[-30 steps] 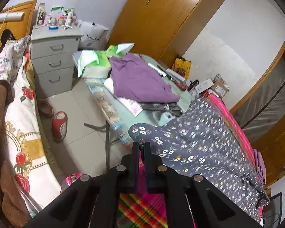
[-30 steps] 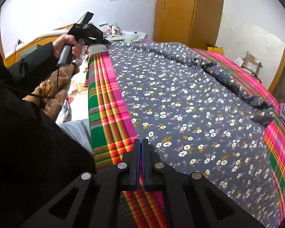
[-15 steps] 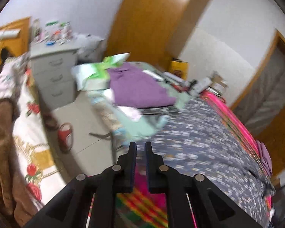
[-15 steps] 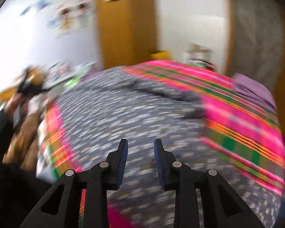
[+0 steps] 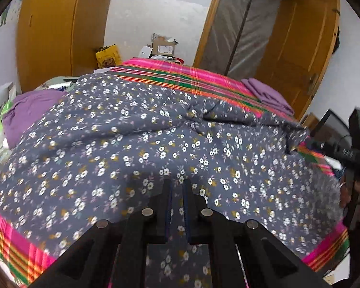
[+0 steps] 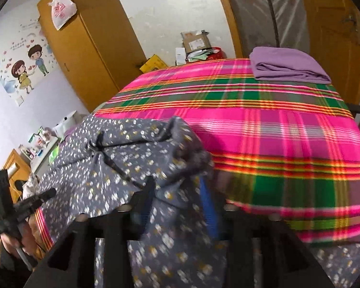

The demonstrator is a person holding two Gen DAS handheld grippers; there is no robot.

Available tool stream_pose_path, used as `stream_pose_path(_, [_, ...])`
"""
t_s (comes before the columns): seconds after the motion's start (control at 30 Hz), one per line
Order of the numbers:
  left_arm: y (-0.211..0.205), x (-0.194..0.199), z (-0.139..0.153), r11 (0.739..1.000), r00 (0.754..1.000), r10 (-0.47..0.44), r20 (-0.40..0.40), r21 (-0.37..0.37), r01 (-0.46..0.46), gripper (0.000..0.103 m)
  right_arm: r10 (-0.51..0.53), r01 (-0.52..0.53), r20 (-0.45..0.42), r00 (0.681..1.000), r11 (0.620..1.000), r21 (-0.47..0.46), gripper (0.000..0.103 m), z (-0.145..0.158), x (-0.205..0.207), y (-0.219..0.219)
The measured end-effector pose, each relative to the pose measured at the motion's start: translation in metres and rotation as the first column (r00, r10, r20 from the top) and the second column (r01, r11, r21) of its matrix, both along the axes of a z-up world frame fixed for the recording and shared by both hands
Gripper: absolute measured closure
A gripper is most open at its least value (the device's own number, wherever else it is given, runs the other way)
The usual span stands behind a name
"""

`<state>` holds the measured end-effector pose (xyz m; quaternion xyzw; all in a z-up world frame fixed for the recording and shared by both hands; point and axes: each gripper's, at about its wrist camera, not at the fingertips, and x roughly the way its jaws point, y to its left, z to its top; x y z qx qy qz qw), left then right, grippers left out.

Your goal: Fold clothes

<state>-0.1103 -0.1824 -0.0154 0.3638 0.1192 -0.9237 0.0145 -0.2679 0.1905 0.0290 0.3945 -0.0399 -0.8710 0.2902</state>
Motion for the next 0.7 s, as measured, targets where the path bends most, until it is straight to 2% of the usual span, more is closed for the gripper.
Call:
stream_pose_path(0.2, [-0.002,-0.004,-0.011,1.000,1.000,-0.013,0.015,0.021,0.013,0.095,-0.055,0.054,0.004,0.998,0.993,0.108,0.049,-0.006,-0.019,-0.021])
stream_pose_path(0.27, [-0.003,-0.003,-0.011,0.999,1.000,-0.016,0.007,0.036,0.016,0.095,-0.049,0.048,0.002,0.999,0.992,0.115,0.075,-0.008,-0.023,-0.022])
stream_pose_path(0.3, [-0.004,-0.004,-0.012,0.999,1.000,-0.014,0.010,0.045,0.014,0.095,-0.049,0.048,0.000,0.999,0.991,0.127,0.093,-0.009,-0.023,-0.023])
stream_pose_path(0.4, [-0.008,-0.005,-0.014,0.997,1.000,-0.018,0.010,0.076,0.017,0.095,-0.034,0.039,-0.038,0.999,0.988,0.152,0.096,-0.002,-0.026,-0.022])
stream_pose_path(0.53, [-0.008,-0.005,-0.015,0.996,1.000,-0.025,0.008,0.080,0.024,0.096,-0.045,0.069,-0.121,0.992,0.977,0.201,0.097,0.015,-0.036,-0.016])
stream_pose_path(0.7, [-0.006,-0.005,-0.015,0.997,0.999,-0.033,0.010,0.071,0.032,0.095,-0.070,0.126,-0.286,0.956,0.975,0.182,0.097,0.060,-0.042,-0.006])
